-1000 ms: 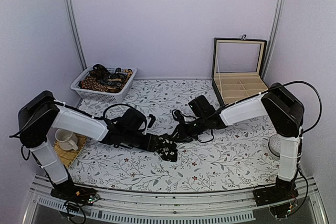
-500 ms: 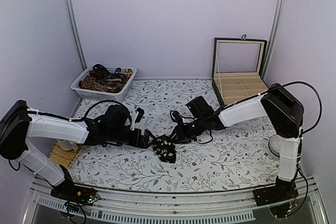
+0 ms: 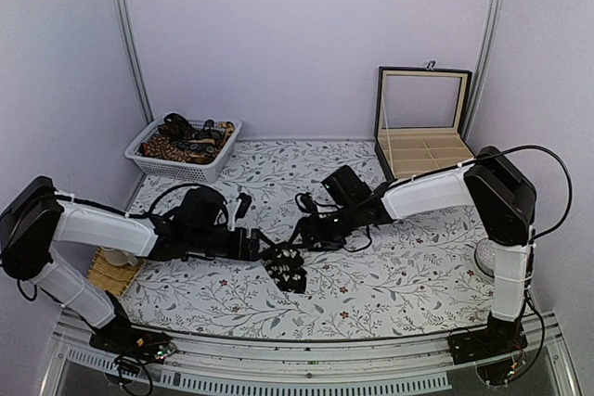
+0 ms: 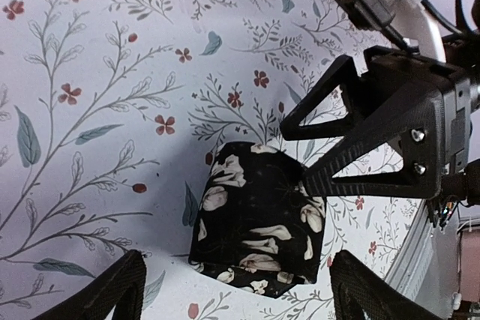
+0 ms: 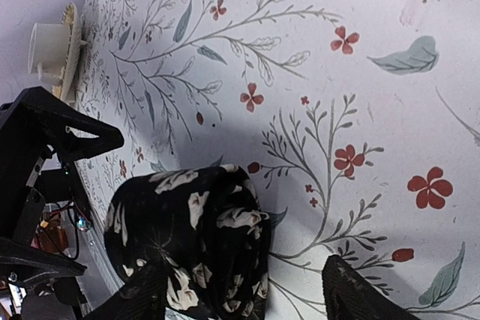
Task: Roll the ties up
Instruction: Roll the tie at the center of the board.
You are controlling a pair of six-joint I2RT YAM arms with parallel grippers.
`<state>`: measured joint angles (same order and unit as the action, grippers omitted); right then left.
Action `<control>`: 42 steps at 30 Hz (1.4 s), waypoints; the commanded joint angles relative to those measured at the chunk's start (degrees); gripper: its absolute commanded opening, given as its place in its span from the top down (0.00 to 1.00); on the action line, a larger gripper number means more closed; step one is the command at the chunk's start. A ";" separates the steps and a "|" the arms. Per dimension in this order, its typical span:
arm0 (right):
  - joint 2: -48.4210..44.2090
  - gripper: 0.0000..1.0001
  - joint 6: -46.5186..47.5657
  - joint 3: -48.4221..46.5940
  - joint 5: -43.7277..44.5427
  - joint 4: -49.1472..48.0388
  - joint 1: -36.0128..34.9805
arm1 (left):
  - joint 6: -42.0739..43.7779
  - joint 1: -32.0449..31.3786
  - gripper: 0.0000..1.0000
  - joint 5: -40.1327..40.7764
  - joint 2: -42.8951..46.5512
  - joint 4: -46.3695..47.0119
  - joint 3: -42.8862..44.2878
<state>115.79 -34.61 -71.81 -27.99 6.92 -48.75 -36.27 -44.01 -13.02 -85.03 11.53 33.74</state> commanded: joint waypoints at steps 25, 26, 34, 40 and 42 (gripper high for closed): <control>6.32 0.00 11.49 -21.96 17.15 27.76 -9.42 | -0.60 1.41 0.17 9.84 15.69 -2.66 -8.53; 6.76 0.00 11.54 -22.01 17.54 27.91 -9.42 | -0.63 1.41 0.17 9.78 15.91 -2.39 -8.92; 11.36 0.00 11.31 -23.20 16.99 28.57 -9.51 | -0.39 1.43 0.17 9.80 17.84 -1.32 -10.43; 13.30 0.13 11.05 -25.07 16.71 29.23 -9.77 | -0.16 1.47 0.16 9.66 17.49 -0.65 -11.07; 13.61 0.17 11.34 -25.73 17.00 29.72 -10.14 | -0.12 1.40 0.16 9.75 17.09 -0.51 -11.37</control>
<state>124.46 -23.92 -94.98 -12.10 35.40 -58.15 -36.67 -43.05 -3.75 -67.92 9.63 23.49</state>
